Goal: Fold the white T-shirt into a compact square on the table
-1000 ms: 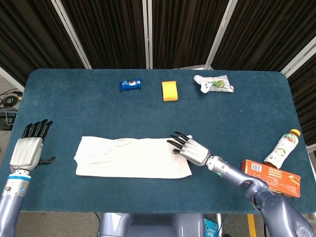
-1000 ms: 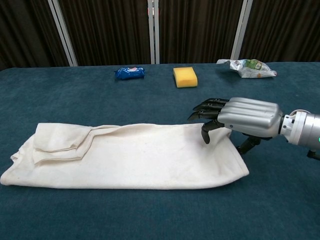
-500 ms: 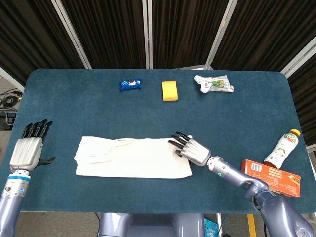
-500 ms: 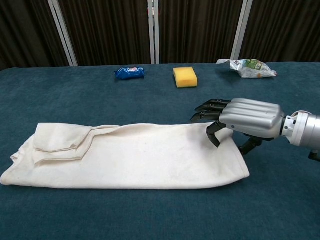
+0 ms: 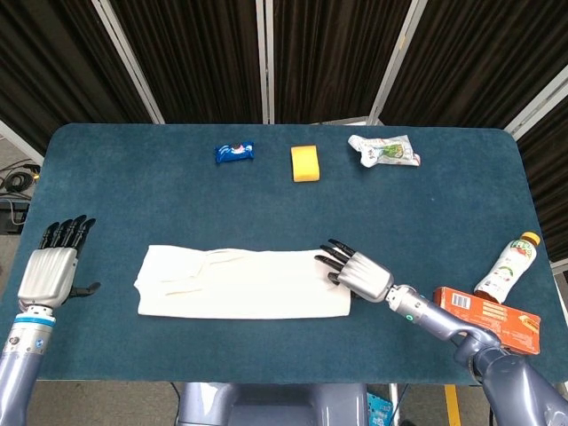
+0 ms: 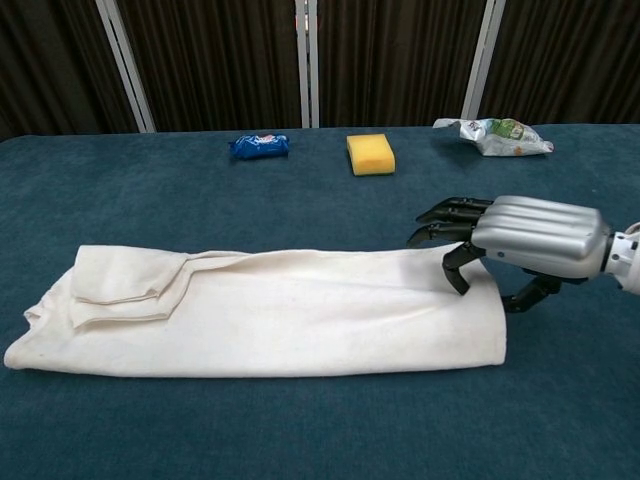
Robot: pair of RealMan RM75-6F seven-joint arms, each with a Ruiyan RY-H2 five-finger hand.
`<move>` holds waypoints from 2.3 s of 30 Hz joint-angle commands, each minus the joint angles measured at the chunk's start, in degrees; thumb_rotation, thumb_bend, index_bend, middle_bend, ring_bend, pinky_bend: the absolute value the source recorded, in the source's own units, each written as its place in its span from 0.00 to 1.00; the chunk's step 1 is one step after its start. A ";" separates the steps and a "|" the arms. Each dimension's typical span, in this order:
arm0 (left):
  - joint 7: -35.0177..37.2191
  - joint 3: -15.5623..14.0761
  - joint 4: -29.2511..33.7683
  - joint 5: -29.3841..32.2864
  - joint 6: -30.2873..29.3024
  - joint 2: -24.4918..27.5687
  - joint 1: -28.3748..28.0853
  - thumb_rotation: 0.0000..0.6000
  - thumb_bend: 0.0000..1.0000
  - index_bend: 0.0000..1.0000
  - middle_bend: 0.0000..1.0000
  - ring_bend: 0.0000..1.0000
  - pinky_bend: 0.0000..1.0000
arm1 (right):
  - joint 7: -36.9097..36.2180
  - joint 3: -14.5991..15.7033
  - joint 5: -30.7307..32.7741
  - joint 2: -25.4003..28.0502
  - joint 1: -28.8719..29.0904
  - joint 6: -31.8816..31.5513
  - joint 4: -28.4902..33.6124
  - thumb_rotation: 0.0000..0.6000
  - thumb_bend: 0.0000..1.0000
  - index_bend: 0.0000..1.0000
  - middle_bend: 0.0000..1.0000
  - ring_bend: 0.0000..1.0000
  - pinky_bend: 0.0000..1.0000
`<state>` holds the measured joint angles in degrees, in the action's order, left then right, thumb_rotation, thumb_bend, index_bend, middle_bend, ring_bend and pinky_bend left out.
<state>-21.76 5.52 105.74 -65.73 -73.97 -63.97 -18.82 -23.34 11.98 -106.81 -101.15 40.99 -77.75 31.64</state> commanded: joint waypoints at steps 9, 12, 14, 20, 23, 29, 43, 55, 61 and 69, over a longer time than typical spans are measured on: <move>-0.29 -0.31 0.31 -0.67 0.05 -0.12 0.05 1.00 0.05 0.00 0.00 0.00 0.00 | 1.17 1.71 -0.64 5.42 -4.21 -4.89 1.84 1.00 0.38 0.69 0.14 0.00 0.00; -0.48 -0.42 0.42 -0.82 0.03 -0.17 0.08 1.00 0.05 0.00 0.00 0.00 0.00 | 2.00 1.81 -0.67 6.93 -4.80 -5.46 1.99 1.00 0.38 0.69 0.14 0.00 0.00; -0.52 -0.43 0.46 -0.90 -0.02 -0.19 0.10 1.00 0.05 0.00 0.00 0.00 0.00 | 2.51 1.93 -0.68 7.94 -5.18 -5.62 2.03 1.00 0.38 0.69 0.14 0.00 0.00; -0.33 -0.40 0.44 -0.90 0.29 -0.13 0.03 1.00 0.05 0.00 0.00 0.00 0.00 | 4.45 2.13 -0.41 11.81 -6.87 -6.58 3.21 1.00 0.38 0.69 0.14 0.00 0.00; -0.08 -0.43 0.53 -0.94 0.51 0.01 0.01 1.00 0.05 0.00 0.00 0.00 0.00 | 5.09 2.04 -0.26 12.98 -7.13 -6.42 4.41 1.00 0.38 0.69 0.14 0.00 0.00; 0.74 -0.42 0.72 -1.00 0.57 0.49 0.23 1.00 0.05 0.00 0.00 0.00 0.00 | 8.04 2.22 -1.16 15.18 -6.87 -6.21 7.18 1.00 0.38 0.70 0.14 0.00 0.00; 1.87 -0.49 0.87 -1.16 1.49 1.18 0.15 1.00 0.05 0.00 0.00 0.00 0.00 | 17.78 -3.43 0.08 18.12 1.04 3.82 27.31 1.00 0.38 0.70 0.14 0.00 0.00; 3.76 -0.19 0.28 -0.51 2.79 1.91 -0.09 1.00 0.05 0.00 0.00 0.00 0.00 | 26.09 -11.43 7.16 12.73 7.97 17.52 36.86 1.00 0.38 0.70 0.15 0.00 0.00; 4.73 -0.09 0.07 -0.42 3.28 2.30 -0.14 1.00 0.05 0.00 0.00 0.00 0.00 | 29.84 -13.20 8.85 9.38 9.45 20.28 37.91 1.00 0.38 0.70 0.16 0.00 0.00; 5.80 -0.12 0.05 -0.65 3.75 2.79 -0.16 1.00 0.05 0.00 0.00 0.00 0.00 | 36.18 -16.03 11.93 3.39 10.41 21.96 36.51 1.00 0.38 0.71 0.16 0.00 0.00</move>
<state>-16.01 5.41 105.77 -66.35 -70.24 -61.21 -18.99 11.64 -3.25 -95.85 -96.57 51.20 -56.22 68.75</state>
